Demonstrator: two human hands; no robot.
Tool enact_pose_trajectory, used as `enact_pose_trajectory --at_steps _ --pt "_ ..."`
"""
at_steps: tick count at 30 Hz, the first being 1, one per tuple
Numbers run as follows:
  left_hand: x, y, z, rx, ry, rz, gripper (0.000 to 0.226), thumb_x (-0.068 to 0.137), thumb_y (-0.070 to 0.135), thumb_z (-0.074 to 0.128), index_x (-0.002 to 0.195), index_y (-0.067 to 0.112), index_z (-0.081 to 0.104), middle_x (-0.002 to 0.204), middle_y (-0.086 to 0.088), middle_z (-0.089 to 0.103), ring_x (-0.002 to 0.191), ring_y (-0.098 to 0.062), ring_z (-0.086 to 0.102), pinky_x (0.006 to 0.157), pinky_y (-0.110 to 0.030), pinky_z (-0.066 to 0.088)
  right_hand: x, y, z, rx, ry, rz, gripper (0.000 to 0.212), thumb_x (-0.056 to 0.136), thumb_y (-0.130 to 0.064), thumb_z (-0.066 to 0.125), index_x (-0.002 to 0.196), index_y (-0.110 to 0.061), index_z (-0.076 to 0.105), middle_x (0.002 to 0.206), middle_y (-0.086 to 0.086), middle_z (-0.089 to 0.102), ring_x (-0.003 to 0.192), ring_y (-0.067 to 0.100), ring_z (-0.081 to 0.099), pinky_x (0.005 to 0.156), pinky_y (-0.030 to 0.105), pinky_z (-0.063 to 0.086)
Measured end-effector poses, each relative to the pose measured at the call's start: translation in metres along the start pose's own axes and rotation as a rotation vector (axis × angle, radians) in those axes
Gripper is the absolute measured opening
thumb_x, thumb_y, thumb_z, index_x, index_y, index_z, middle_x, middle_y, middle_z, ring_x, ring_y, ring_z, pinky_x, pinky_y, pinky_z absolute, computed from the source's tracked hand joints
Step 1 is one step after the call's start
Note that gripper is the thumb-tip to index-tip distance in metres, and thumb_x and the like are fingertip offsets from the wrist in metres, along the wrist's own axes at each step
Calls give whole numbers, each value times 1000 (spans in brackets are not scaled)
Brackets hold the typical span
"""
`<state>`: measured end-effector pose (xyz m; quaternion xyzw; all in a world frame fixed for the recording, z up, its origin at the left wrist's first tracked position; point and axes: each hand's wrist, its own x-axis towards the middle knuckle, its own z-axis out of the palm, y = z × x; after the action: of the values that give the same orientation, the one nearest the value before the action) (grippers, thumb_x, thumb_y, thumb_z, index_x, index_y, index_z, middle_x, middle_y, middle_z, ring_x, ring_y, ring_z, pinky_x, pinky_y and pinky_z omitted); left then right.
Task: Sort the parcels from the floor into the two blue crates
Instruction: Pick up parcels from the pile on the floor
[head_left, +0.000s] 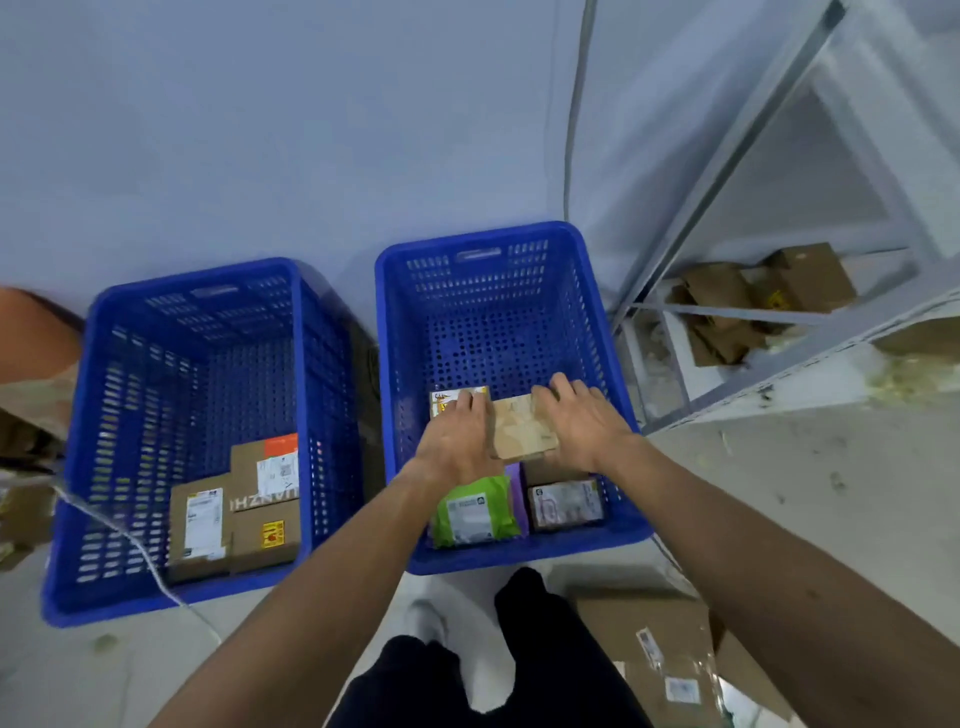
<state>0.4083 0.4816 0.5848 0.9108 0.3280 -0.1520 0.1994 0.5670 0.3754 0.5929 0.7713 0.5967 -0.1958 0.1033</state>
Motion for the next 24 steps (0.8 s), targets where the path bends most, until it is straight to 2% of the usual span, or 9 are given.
enact_pose_trajectory --at_steps 7,12,15,19,22,24 --pt "95 -23 48 -43 -31 4 77 66 50 79 123 11 43 116 -6 44 105 -26 54 74 -36 48 83 40 47 14 -97 14 91 84 -37 72 153 -16 16 141 14 27 123 34 41 100 44 38" --pt "148 -31 105 -26 -112 27 90 68 50 77 136 9 35 128 -10 43 114 -30 52 87 -42 51 124 61 104 -52 -166 23 76 84 -30 70 144 -11 27 140 16 31 126 36 39 106 46 37" --pt "168 -29 146 -56 -129 30 87 67 52 79 131 10 38 127 -8 45 115 -27 53 90 -42 51 139 72 137 -97 -216 15 80 82 -27 71 145 -8 25 145 17 28 132 35 34 111 47 33" --pt "194 -30 184 -106 -103 -15 75 69 46 80 123 13 40 122 -6 46 112 -24 52 85 -37 49 167 86 172 -150 -202 27 85 78 -28 75 143 -8 25 142 14 30 130 33 35 109 46 34" --pt "218 -35 204 -160 -88 -57 80 69 41 82 130 15 38 125 -7 44 111 -26 53 85 -37 49 191 92 190 -157 -207 52 89 76 -33 78 143 -8 25 139 12 31 128 31 35 107 43 36" --pt "232 -39 215 -266 -94 -130 85 66 36 85 134 20 36 126 -7 42 105 -27 56 78 -35 49 203 96 201 -168 -204 70 94 72 -33 82 142 -8 25 137 12 32 126 31 35 105 42 38"
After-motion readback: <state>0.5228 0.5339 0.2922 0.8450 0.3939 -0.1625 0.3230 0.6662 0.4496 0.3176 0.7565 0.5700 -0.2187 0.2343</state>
